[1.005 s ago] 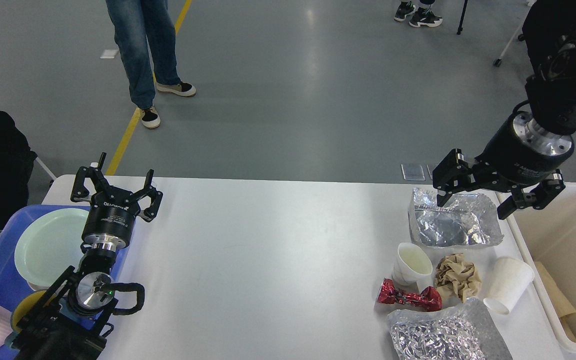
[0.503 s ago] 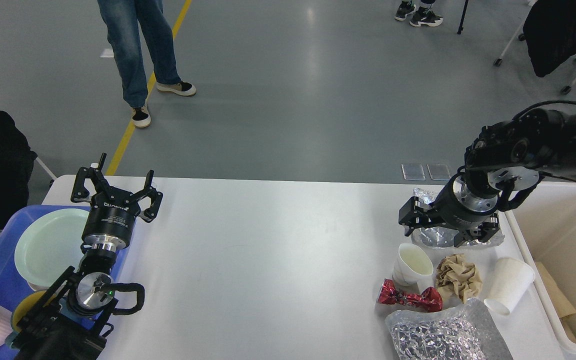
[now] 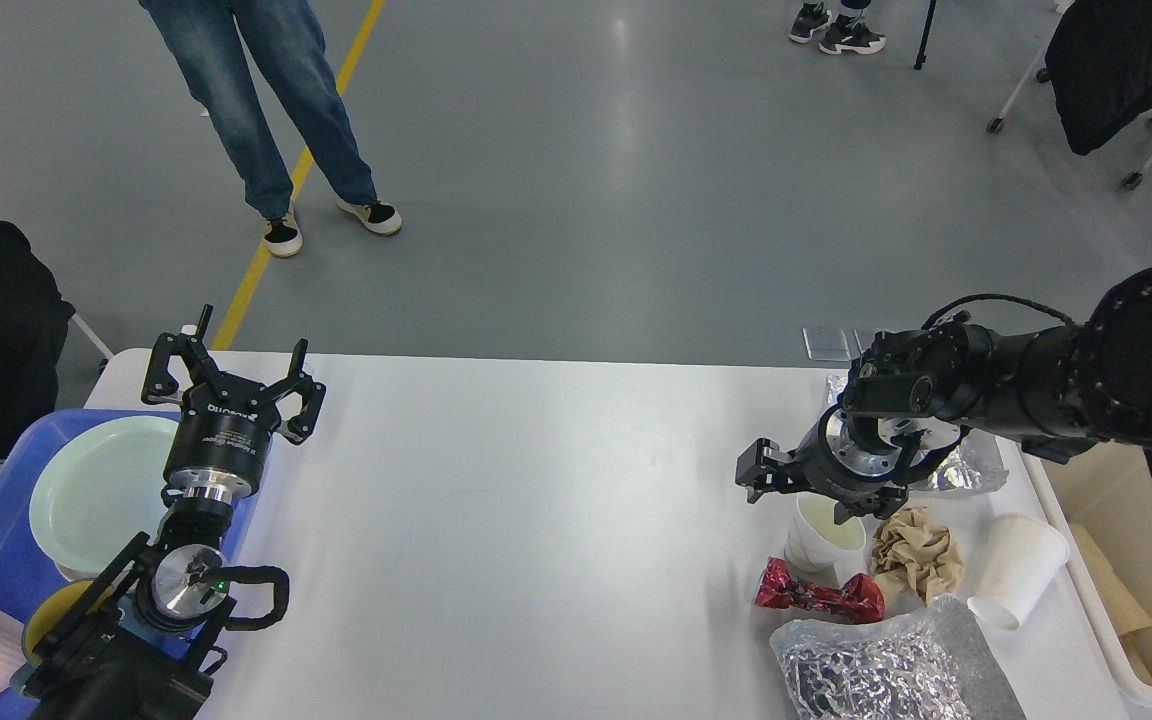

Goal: Tidy desktop
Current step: 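Lower the right gripper onto the small white cup and grasp it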

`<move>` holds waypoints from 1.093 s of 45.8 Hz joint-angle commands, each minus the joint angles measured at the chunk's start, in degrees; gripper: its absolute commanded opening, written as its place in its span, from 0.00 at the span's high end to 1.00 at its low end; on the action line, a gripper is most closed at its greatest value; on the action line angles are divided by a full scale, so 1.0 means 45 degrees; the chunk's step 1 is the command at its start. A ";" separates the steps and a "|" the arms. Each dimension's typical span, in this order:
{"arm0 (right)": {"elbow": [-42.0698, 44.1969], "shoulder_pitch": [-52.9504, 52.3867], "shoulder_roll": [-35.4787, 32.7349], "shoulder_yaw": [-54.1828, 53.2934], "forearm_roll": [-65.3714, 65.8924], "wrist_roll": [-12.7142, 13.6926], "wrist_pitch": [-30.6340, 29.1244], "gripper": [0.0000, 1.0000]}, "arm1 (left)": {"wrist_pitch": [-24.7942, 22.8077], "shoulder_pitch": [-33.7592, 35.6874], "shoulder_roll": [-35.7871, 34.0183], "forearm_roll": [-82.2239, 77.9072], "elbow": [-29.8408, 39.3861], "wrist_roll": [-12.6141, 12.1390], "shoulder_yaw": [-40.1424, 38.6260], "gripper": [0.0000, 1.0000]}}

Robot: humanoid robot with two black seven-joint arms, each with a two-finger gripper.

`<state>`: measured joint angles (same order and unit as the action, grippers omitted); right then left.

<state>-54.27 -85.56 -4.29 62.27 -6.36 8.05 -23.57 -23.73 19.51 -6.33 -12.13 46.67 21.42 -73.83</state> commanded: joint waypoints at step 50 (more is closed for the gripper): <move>0.1473 0.1727 0.0348 -0.0634 0.0066 0.0261 0.0610 1.00 | -0.0001 0.0001 0.0000 0.0000 0.0000 0.0005 0.0000 0.04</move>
<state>-47.80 -77.73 -2.73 59.41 -5.70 9.02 -20.87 -23.70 19.51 -6.33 -12.11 46.67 21.39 -73.83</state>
